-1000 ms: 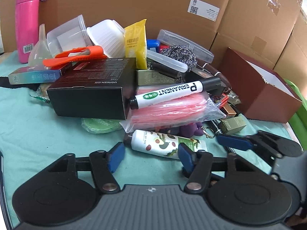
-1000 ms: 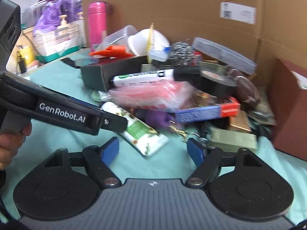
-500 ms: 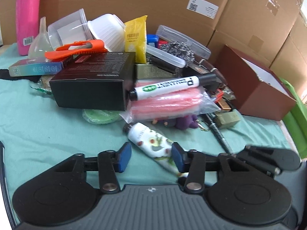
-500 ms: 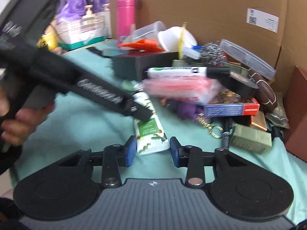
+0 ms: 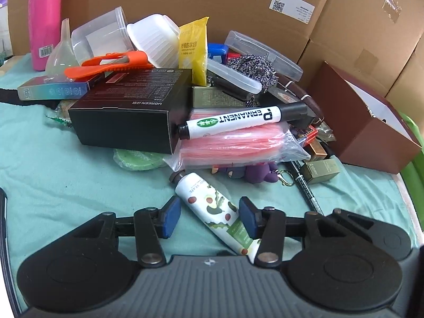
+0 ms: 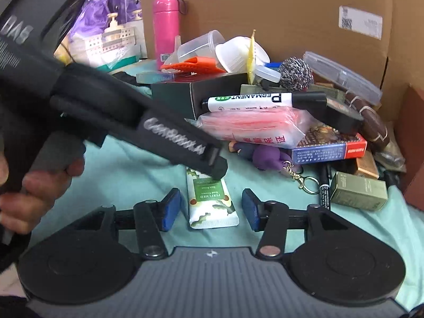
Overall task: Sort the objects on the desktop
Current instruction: 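Grasp the white hand-cream tube with the left gripper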
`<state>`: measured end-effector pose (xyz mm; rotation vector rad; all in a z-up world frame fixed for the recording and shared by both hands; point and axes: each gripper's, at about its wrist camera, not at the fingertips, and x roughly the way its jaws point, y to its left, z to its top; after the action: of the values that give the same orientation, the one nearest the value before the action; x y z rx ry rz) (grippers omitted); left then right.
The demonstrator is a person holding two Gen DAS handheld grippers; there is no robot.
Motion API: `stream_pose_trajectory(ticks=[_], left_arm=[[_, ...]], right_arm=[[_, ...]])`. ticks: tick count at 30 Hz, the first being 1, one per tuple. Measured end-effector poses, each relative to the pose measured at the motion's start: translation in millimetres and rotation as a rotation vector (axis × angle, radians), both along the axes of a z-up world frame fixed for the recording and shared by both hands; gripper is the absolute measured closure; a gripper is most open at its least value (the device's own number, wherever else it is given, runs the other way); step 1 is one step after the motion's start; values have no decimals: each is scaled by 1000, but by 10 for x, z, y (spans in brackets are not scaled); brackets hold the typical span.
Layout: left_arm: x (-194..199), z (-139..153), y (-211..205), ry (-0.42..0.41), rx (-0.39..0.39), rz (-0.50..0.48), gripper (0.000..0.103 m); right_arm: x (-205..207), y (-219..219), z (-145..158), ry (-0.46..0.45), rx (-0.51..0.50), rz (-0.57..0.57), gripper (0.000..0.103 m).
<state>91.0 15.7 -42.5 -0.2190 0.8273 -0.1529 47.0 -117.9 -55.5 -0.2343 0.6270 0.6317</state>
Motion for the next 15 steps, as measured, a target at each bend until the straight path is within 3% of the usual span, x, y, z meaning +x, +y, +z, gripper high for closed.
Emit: stream_pose_trajectory(ticks=[1, 3, 5, 9, 15], left_arm=[[-11, 13, -17, -1, 8, 2, 62], [-37, 38, -61, 1, 20, -23, 67], [-46, 44, -99, 8, 17, -41, 67], [27, -3, -154, 13, 33, -28, 56], [66, -10, -185, 5, 42, -29, 61]], right_arm=[[-35, -1, 9, -6, -13, 4, 66], [-115, -17, 32, -3, -36, 18, 70], [-176, -37, 39, -6, -47, 27, 70], [-121, -13, 49, 6, -34, 17, 69], [-6, 89, 16, -6, -11, -21, 67]])
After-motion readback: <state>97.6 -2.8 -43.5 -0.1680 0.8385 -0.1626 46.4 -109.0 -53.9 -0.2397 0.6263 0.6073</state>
